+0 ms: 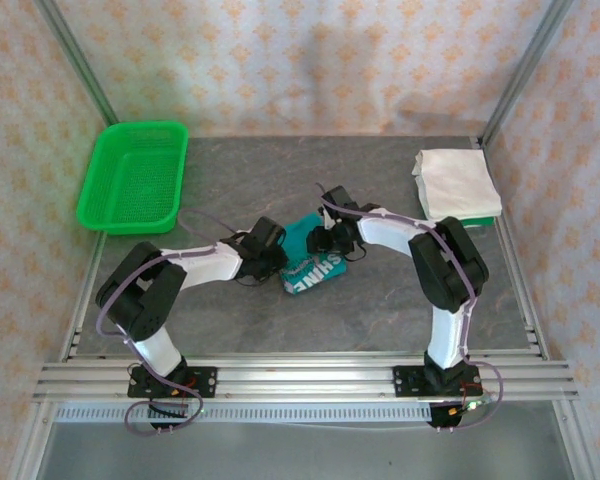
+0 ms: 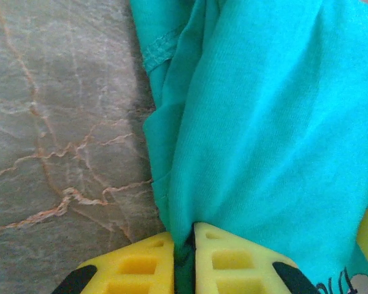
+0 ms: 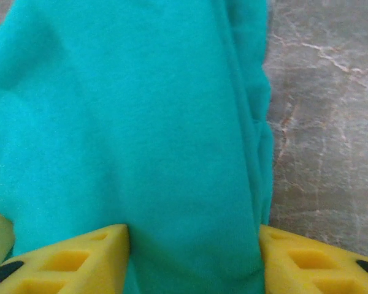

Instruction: Fold and stack the t-shirts

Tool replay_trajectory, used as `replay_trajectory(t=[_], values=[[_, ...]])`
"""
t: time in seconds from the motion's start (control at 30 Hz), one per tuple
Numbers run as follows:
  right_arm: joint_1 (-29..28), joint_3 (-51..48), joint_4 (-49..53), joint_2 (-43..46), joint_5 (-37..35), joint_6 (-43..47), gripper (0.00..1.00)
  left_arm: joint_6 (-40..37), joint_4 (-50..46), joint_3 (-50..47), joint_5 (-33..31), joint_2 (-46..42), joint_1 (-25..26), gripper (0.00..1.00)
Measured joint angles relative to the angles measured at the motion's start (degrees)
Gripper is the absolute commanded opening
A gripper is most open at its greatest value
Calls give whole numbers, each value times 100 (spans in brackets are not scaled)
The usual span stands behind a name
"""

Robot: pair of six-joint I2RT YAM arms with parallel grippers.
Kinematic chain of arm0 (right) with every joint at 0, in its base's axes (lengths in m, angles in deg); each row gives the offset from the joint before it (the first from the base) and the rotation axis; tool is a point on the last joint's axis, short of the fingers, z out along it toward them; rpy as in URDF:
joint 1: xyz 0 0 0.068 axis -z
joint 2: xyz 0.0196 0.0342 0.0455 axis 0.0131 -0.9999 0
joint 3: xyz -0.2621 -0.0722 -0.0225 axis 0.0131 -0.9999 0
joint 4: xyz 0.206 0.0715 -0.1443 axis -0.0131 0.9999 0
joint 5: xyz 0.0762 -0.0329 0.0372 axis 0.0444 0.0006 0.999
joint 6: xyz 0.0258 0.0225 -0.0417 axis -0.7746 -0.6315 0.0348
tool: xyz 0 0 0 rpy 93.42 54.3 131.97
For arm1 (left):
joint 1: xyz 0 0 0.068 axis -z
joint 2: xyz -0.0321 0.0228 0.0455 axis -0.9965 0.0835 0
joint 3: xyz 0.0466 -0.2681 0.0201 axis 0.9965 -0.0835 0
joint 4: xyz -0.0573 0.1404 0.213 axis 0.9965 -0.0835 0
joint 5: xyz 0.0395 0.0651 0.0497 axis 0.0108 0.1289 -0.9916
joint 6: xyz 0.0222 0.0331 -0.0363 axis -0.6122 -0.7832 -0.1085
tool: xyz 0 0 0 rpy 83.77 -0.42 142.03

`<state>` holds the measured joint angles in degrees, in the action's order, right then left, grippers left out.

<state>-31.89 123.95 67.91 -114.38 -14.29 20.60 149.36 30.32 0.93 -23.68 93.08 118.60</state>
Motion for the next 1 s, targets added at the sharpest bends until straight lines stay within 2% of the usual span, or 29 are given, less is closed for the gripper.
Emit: replay_trajectory(t=[0.1,0.2,0.3,0.37,0.5,0.57,0.63,0.7,0.8,1.0], values=[[-87,81,92,-72,-33,44,47,0,55,31,37,44,0,12],[-131,138,138,-133,-57,127,38,0,98,33,57,59,0,12],[-136,181,164,-175,-50,192,20,0,105,33,61,59,0,12],[-136,208,186,-175,-48,238,0,-2,109,33,66,59,0,13],[-142,256,229,-177,-57,278,0,0,120,31,70,61,0,17],[-157,256,229,-177,-120,286,0,4,127,28,70,61,0,32],[-197,256,236,-149,-304,330,0,-9,262,-20,79,44,2,59],[-243,254,280,-92,-621,439,0,-103,363,-50,61,-85,28,78],[-264,245,409,22,-1115,678,0,-291,223,-219,-109,-595,55,100],[90,109,573,468,-1832,1331,0,-1045,103,-245,-496,-1488,57,100]])
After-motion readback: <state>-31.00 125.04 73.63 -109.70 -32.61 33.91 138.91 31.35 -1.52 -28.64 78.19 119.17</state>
